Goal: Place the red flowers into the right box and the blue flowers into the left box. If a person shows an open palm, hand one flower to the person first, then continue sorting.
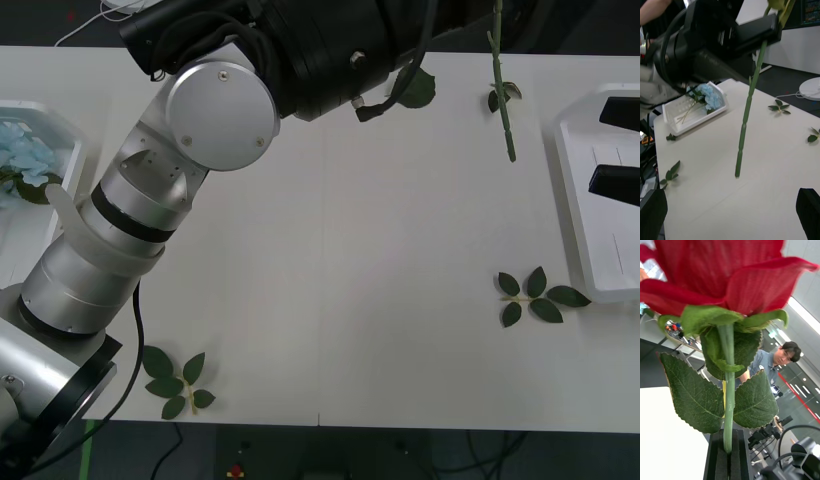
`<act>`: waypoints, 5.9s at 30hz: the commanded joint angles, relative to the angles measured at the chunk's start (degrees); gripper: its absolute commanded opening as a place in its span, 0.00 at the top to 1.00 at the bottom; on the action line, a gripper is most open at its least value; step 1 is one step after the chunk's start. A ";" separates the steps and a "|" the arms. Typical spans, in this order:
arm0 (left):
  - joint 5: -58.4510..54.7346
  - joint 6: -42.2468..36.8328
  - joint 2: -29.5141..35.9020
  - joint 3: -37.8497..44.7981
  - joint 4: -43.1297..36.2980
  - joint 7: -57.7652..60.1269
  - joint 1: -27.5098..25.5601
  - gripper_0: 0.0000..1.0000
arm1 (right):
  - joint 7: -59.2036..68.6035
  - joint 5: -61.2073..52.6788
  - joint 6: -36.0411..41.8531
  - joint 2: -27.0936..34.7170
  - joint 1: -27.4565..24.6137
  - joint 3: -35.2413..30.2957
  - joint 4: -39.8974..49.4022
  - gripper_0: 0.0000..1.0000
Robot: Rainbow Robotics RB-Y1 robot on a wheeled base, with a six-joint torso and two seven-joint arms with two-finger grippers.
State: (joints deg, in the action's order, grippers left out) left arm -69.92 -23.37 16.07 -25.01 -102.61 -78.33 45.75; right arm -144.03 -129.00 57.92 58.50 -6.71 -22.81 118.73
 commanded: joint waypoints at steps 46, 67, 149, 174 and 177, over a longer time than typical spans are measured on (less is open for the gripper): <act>-6.90 5.96 1.77 -4.61 -0.31 -3.05 3.82 1.00 | 1.91 -3.54 -11.78 0.92 19.54 25.27 -3.50 1.00; -6.90 5.96 1.77 -4.61 -0.31 -3.05 3.82 0.00 | 1.65 -3.54 -12.04 -0.14 19.54 25.27 -3.50 1.00; -6.90 5.96 1.77 -4.61 -0.31 -3.05 3.82 0.00 | 37.77 78.73 -17.84 7.07 19.81 26.06 -51.31 1.00; -7.34 -22.16 5.55 9.63 -2.68 -3.85 2.85 0.00 | 36.45 70.90 -18.10 7.16 19.45 26.15 -49.91 0.00; -7.78 -42.64 5.46 21.76 -2.95 -4.37 2.85 0.00 | 35.66 66.68 -15.20 7.68 19.37 25.10 -47.27 0.00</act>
State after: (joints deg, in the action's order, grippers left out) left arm -76.50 -55.88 20.20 -14.73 -102.66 -79.01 46.40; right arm -107.44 -59.30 40.46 66.11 11.73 3.53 68.13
